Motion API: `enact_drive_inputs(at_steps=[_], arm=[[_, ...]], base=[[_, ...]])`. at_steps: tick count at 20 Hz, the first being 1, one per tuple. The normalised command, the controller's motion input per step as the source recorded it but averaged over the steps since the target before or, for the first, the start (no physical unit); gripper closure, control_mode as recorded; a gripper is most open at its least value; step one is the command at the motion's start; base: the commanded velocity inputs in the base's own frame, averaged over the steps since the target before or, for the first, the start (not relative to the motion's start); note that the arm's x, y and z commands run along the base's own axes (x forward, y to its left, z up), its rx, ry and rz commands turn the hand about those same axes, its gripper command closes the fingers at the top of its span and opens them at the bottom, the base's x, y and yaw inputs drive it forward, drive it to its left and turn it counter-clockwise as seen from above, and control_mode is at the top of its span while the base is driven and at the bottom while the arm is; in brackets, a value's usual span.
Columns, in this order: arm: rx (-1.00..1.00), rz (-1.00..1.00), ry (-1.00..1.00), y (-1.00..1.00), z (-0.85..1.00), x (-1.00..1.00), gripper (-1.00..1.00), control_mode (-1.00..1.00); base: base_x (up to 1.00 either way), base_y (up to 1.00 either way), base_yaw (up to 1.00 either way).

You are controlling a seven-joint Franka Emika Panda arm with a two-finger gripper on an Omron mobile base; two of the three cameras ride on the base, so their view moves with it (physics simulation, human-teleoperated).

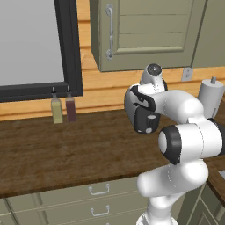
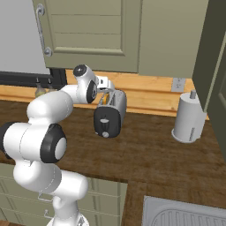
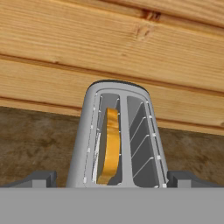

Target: Start the toaster. Once the lever pops up, take the bread to the plate on the dining counter.

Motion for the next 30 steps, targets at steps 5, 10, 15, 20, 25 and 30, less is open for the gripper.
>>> enact_drive_inputs(at_steps=[5,10,15,20,25,30], arm=[[0.0,0.0,0.0,0.0,0.0,0.0,-1.0,-1.0],[0.0,0.0,0.0,0.0,0.0,0.0,-1.0,-1.0],[0.0,0.0,0.0,0.0,0.0,0.0,-1.0,-1.0],[0.0,0.0,0.0,0.0,0.0,0.0,-1.0,-1.0],[0.0,0.0,0.0,0.0,0.0,0.0,-1.0,-1.0],[0.0,0.0,0.0,0.0,0.0,0.0,-1.0,-1.0]], base=[[0.0,0.0,0.0],[0.0,0.0,0.0],[0.0,0.0,0.0],[0.0,0.0,0.0],[0.0,0.0,0.0],[0.0,0.0,0.0]])
